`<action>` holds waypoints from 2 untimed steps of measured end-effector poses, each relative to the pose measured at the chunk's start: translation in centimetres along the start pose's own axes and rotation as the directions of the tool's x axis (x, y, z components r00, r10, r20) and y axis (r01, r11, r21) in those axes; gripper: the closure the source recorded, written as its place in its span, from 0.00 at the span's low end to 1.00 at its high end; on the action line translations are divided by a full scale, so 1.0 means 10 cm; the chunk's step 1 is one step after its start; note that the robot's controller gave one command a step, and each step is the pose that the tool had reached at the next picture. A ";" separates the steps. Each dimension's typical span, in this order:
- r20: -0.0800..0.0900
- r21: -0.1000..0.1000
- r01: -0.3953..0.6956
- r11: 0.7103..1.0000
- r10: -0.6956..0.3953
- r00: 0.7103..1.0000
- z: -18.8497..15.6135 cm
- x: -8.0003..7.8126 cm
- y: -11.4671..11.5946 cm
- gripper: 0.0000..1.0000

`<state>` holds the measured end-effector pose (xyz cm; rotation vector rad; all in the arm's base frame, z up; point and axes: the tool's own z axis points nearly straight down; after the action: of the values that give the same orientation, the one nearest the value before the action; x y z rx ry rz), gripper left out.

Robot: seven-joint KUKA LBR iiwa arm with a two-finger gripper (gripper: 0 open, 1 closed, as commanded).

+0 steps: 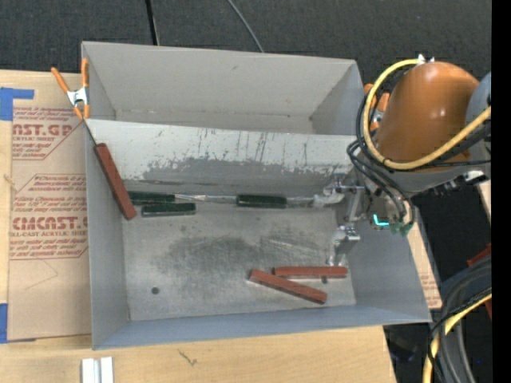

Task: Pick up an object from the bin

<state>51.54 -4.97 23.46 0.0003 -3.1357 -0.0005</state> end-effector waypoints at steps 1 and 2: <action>0.008 0.001 0.001 1.000 -0.001 1.000 -0.04 -0.02 0.00 0.00; 0.015 0.002 0.027 1.000 -0.027 1.000 0.45 -0.02 0.05 0.00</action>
Offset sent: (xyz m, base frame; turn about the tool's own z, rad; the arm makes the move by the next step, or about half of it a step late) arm -0.0039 0.0191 -0.1646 -0.0942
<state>51.68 -4.46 18.95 0.0434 -3.1501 0.0016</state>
